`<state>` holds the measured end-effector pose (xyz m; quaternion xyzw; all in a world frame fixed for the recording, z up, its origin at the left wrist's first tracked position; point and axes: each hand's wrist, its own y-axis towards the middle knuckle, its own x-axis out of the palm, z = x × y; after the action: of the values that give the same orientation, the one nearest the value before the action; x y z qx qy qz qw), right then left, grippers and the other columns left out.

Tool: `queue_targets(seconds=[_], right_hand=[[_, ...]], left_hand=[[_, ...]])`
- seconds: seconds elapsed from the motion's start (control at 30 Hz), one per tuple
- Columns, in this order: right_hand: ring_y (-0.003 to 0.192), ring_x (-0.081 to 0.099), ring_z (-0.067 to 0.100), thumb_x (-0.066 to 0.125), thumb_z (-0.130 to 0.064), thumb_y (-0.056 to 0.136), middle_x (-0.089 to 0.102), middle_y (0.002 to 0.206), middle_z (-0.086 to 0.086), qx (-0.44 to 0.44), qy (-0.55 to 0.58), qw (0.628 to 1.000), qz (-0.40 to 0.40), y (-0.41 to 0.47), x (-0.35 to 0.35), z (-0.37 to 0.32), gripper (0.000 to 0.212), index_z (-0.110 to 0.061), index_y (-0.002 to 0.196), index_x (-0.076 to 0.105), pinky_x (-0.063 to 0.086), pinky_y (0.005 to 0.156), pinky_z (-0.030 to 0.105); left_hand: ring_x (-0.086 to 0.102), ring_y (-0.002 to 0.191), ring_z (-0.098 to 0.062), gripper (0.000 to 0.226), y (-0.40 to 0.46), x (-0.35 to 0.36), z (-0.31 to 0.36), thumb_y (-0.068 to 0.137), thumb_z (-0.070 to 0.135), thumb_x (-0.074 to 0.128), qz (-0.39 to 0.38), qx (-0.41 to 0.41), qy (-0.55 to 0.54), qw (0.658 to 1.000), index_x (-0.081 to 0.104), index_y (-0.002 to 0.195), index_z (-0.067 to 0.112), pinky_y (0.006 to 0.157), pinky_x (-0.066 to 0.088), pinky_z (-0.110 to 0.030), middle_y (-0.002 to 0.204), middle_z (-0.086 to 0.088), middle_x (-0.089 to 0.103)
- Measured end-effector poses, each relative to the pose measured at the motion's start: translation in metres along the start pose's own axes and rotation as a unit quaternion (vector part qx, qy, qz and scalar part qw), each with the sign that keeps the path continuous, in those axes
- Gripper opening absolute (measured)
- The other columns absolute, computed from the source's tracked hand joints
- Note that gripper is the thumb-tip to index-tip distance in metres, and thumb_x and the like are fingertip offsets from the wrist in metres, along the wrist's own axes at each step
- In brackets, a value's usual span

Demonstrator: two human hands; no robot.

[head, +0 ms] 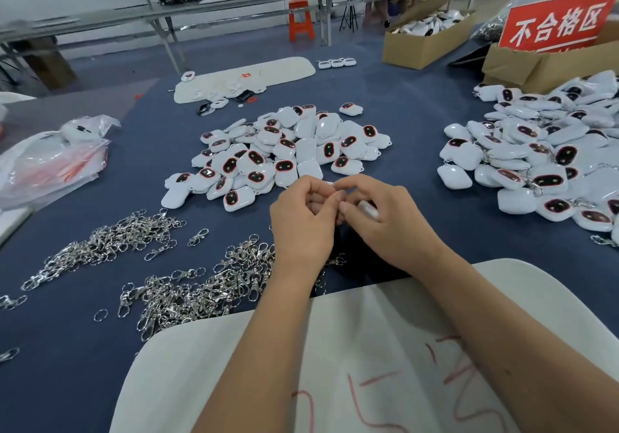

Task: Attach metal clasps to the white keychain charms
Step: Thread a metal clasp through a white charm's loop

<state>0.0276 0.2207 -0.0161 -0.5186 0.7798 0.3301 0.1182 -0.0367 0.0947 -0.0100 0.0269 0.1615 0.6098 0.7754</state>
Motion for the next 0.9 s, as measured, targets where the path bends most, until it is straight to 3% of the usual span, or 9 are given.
queue_targets(seconds=[0.13, 0.3, 0.57, 0.73, 0.9], right_hand=[[0.085, 0.072, 0.007, 0.076, -0.011, 0.092, 0.078, 0.08, -0.015, 0.012, 0.021, 1.0, 0.015, 0.0, -0.004, 0.001, 0.016, -0.02, 0.105, 0.075, 0.052, 0.082, 0.022], [0.077, 0.071, 0.005, 0.08, -0.014, 0.089, 0.077, 0.081, -0.014, 0.041, 0.028, 0.998, 0.045, 0.0, -0.005, 0.003, 0.008, -0.021, 0.094, 0.079, 0.051, 0.07, 0.016], [0.072, 0.068, 0.011, 0.08, -0.019, 0.09, 0.075, 0.077, -0.012, 0.046, 0.002, 0.997, 0.056, 0.001, -0.004, 0.005, 0.009, -0.027, 0.088, 0.08, 0.051, 0.065, 0.022], [0.068, 0.062, 0.002, 0.08, -0.013, 0.088, 0.069, 0.07, -0.02, 0.053, -0.01, 0.995, 0.089, 0.002, -0.004, 0.01, 0.014, -0.024, 0.082, 0.076, 0.041, 0.062, 0.01], [0.076, 0.065, -0.001, 0.077, -0.01, 0.091, 0.074, 0.079, -0.018, 0.06, 0.007, 0.995, 0.078, 0.003, -0.004, 0.009, 0.018, -0.027, 0.089, 0.079, 0.044, 0.069, 0.008]], left_hand=[[0.067, 0.06, -0.012, 0.018, -0.001, -0.001, 0.001, 0.09, 0.003, 0.072, 0.003, -0.006, -0.019, 1.0, 0.066, 0.082, 0.017, 0.061, 0.057, -0.028, 0.074, -0.003, 0.071], [0.068, 0.074, -0.023, 0.021, -0.004, 0.002, 0.004, 0.088, 0.001, 0.07, 0.009, 0.03, 0.02, 0.999, 0.066, 0.083, 0.021, 0.073, 0.06, -0.042, 0.08, 0.003, 0.069], [0.066, 0.073, -0.017, 0.022, -0.005, 0.002, 0.006, 0.089, -0.002, 0.067, -0.007, 0.056, 0.037, 0.998, 0.067, 0.084, 0.019, 0.064, 0.051, -0.015, 0.081, 0.007, 0.068], [0.057, 0.072, -0.003, 0.03, -0.003, 0.001, 0.003, 0.084, -0.011, 0.061, -0.001, 0.04, 0.049, 0.998, 0.071, 0.088, 0.017, 0.067, 0.046, -0.011, 0.083, 0.0, 0.065], [0.067, 0.085, -0.013, 0.032, 0.001, -0.002, 0.0, 0.084, -0.01, 0.062, -0.033, -0.007, 0.027, 0.999, 0.073, 0.099, 0.017, 0.073, 0.054, -0.017, 0.099, 0.001, 0.071]])
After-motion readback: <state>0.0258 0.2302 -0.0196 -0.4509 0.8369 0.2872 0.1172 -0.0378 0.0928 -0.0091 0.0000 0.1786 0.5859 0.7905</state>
